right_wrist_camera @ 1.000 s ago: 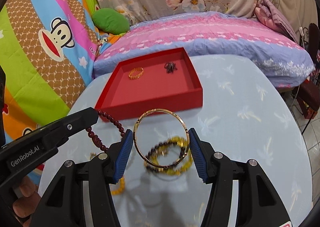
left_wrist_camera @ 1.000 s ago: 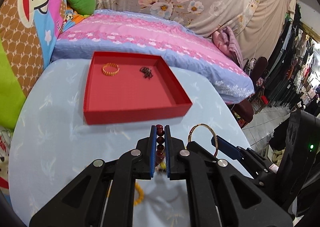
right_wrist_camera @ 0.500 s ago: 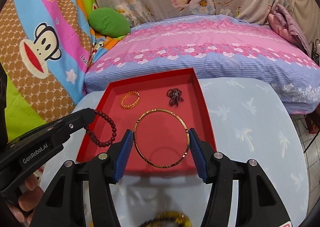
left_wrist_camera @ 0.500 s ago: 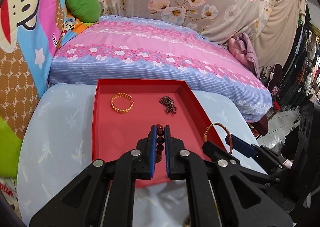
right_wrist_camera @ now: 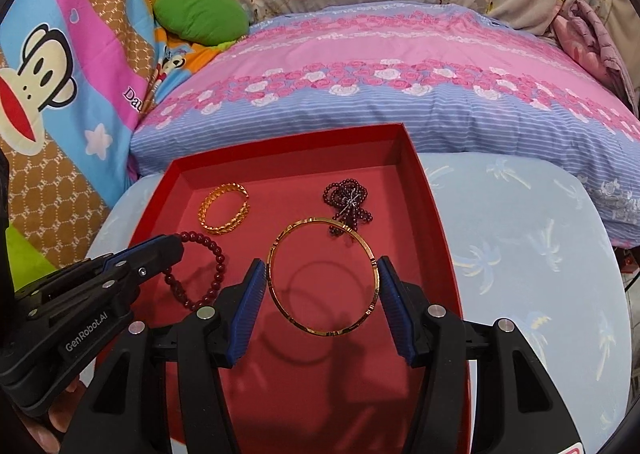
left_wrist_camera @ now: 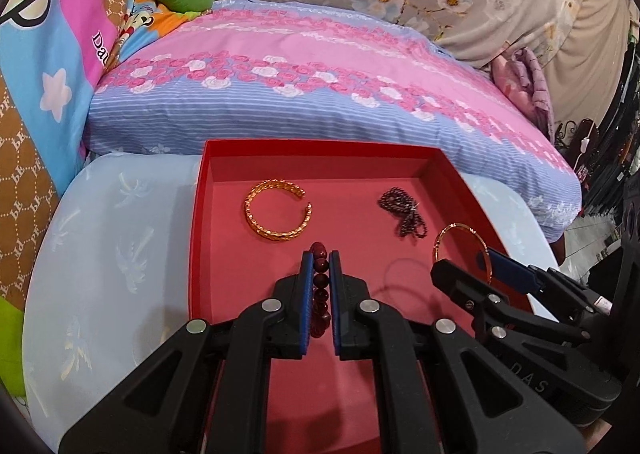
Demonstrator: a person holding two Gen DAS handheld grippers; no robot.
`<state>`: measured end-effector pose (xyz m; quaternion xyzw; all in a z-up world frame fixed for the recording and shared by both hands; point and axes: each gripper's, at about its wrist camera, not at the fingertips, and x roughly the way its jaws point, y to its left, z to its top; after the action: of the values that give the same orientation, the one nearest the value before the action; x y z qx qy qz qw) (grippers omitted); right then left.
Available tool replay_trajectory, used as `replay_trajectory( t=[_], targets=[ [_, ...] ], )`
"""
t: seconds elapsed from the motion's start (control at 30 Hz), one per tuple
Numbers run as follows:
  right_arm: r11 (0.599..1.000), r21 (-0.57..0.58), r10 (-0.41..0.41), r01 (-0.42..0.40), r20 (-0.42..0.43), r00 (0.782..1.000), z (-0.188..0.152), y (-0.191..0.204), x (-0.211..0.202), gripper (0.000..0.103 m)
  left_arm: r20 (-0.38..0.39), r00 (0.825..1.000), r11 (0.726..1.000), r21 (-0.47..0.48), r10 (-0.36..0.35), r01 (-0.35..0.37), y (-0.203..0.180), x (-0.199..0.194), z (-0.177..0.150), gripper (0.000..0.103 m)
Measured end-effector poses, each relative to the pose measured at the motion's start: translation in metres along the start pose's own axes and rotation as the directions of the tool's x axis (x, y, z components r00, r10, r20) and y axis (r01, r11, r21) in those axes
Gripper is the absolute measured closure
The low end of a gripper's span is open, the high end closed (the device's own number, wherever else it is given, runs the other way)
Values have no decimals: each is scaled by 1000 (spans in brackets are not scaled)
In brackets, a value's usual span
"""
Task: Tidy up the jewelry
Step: 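Carry the bangle and bead bracelet into the red tray and open both tools, then move the left tool to the yellow bead bracelet while the right tool approaches the black bead bracelet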
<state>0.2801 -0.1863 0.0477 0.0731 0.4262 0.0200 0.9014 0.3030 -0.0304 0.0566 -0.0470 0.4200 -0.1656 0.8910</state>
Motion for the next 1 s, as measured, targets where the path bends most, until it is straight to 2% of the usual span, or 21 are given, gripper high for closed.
replay_trajectory(
  t=[0.23, 0.3, 0.37, 0.43, 0.7, 1.0],
  targets=[
    [999, 6, -33, 33, -14, 999, 1, -2, 10, 47, 7, 998, 998, -5, 57, -57, 9, 6, -3, 94],
    [999, 9, -41, 42, -10, 999, 2, -3, 9, 45, 16, 998, 998, -11, 66, -66, 12, 4, -3, 88],
    [999, 18, -42, 42, 1, 999, 2, -5, 5, 44, 32, 996, 997, -27, 77, -77, 15, 0, -2, 74],
    [999, 20, -43, 43, 15, 999, 2, -6, -2, 43, 45, 996, 996, -39, 80, -79, 17, -5, -2, 70],
    [999, 5, -36, 36, 60, 998, -7, -3, -38, 43, 79, 993, 996, -22, 88, -86, 6, -30, -7, 69],
    [1000, 1, -15, 14, 78, 997, -48, 1, -91, 42, 108, 992, 997, 12, 70, -72, -15, -75, -41, 68]
  ],
)
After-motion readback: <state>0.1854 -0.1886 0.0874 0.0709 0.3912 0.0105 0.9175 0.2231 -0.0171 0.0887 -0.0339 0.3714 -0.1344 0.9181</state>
